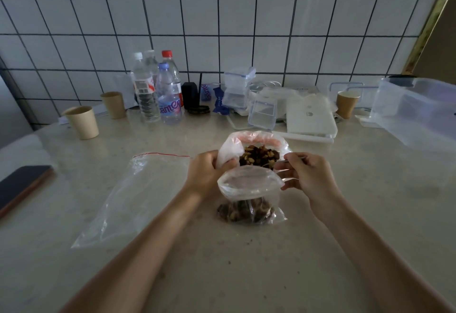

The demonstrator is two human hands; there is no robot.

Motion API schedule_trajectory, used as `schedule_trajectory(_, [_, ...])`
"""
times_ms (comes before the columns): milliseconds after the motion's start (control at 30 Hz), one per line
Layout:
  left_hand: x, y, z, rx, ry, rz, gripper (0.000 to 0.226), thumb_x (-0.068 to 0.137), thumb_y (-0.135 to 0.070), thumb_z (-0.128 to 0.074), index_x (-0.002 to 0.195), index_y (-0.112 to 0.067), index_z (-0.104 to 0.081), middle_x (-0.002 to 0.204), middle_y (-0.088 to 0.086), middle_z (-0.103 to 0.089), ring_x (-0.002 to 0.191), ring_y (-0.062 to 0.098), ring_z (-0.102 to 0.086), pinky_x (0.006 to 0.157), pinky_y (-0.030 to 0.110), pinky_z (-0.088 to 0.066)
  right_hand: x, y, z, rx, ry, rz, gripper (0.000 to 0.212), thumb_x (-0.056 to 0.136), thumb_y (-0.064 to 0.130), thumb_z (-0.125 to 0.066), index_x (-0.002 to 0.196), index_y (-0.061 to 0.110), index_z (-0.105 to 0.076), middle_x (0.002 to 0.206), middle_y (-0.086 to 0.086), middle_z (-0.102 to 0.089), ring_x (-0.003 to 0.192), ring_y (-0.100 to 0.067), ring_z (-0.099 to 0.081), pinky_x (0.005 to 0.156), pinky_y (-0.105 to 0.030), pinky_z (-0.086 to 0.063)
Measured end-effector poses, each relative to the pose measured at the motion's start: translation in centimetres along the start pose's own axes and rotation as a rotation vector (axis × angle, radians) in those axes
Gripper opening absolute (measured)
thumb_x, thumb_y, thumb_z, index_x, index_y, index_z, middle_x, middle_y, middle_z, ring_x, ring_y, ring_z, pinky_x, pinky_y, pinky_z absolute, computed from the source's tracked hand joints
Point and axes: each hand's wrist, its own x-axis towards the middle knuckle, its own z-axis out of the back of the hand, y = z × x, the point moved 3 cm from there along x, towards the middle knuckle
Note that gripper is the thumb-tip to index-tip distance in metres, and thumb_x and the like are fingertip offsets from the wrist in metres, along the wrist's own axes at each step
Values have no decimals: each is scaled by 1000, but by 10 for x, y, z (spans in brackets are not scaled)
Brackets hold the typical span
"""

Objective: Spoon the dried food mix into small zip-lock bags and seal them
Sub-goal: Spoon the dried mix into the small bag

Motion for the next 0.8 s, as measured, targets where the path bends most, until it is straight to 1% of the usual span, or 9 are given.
schedule_trajectory(100, [0, -1, -1, -22, 5, 6, 26, 95, -33, -74, 104, -9, -77, 98, 12, -79, 97, 31, -75, 88, 57, -60, -1, 0, -4, -19, 11, 24, 19, 105, 10, -56, 101, -1, -71, 85, -18, -77, 64, -23, -72, 47, -28, -54])
schedule_trajectory(167, [0, -2, -1, -30, 6, 7, 27, 96, -32, -73, 107, -8, -76, 100, 12, -79, 98, 31, -75, 88, 57, -59, 0, 1, -4, -10, 19, 25, 18, 105, 10, -56, 104, -1, -71, 85, -16, -78, 65, -25, -73, 48, -29, -55])
schedule_trajectory(233, [0, -3, -1, -30, 0, 0, 26, 96, -31, -73, 107, -8, -76, 99, 12, -79, 97, 32, -75, 87, 57, -59, 1, 2, -4, -20, 5, 36, 18, 105, 10, -56, 106, -1, -70, 84, -15, -78, 65, -26, -74, 48, -30, -55])
schedule_trajectory(367, [0, -5, -1, -41, -8, -12, 24, 95, -31, -74, 103, -8, -77, 95, 12, -79, 93, 31, -75, 86, 58, -59, 2, 3, -3, -109, -65, 119, 18, 106, 12, -55, 105, 3, -70, 82, -8, -80, 63, -26, -75, 47, -32, -56])
schedule_trajectory(433, [0, -4, -2, -48, -4, -11, 24, 95, -31, -74, 102, -9, -77, 94, 11, -79, 92, 32, -75, 85, 59, -60, 2, 1, -5, -136, -76, 145, 18, 105, 13, -56, 104, 5, -73, 83, -5, -80, 64, -21, -76, 47, -27, -56])
schedule_trajectory(500, [0, -3, -2, -52, 5, -13, 24, 95, -32, -75, 100, -9, -77, 92, 12, -79, 91, 34, -75, 84, 61, -59, 1, -1, -9, -147, -51, 154, 18, 105, 14, -59, 105, 6, -75, 85, -3, -80, 67, -15, -76, 49, -21, -55])
schedule_trajectory(600, [0, -3, -1, -49, 14, -10, 24, 94, -34, -76, 99, -10, -77, 91, 11, -79, 90, 33, -75, 84, 61, -59, 0, -3, -12, -137, -27, 145, 18, 104, 14, -60, 104, 7, -76, 87, -1, -80, 69, -12, -76, 50, -19, -54])
schedule_trajectory(700, [1, -4, 0, -39, -3, -8, 23, 94, -33, -75, 101, -11, -78, 92, 9, -80, 90, 30, -76, 85, 58, -59, 2, 0, -8, -73, -48, 95, 19, 105, 13, -58, 100, 7, -75, 84, -4, -80, 71, -18, -78, 50, -23, -55])
schedule_trajectory(800, [1, -4, 1, -49, -14, -5, 24, 95, -32, -74, 102, -9, -78, 93, 11, -80, 90, 31, -76, 85, 58, -59, 2, 2, -2, 25, -58, 31, 18, 105, 11, -56, 100, 5, -72, 83, -9, -80, 72, -24, -78, 51, -26, -57])
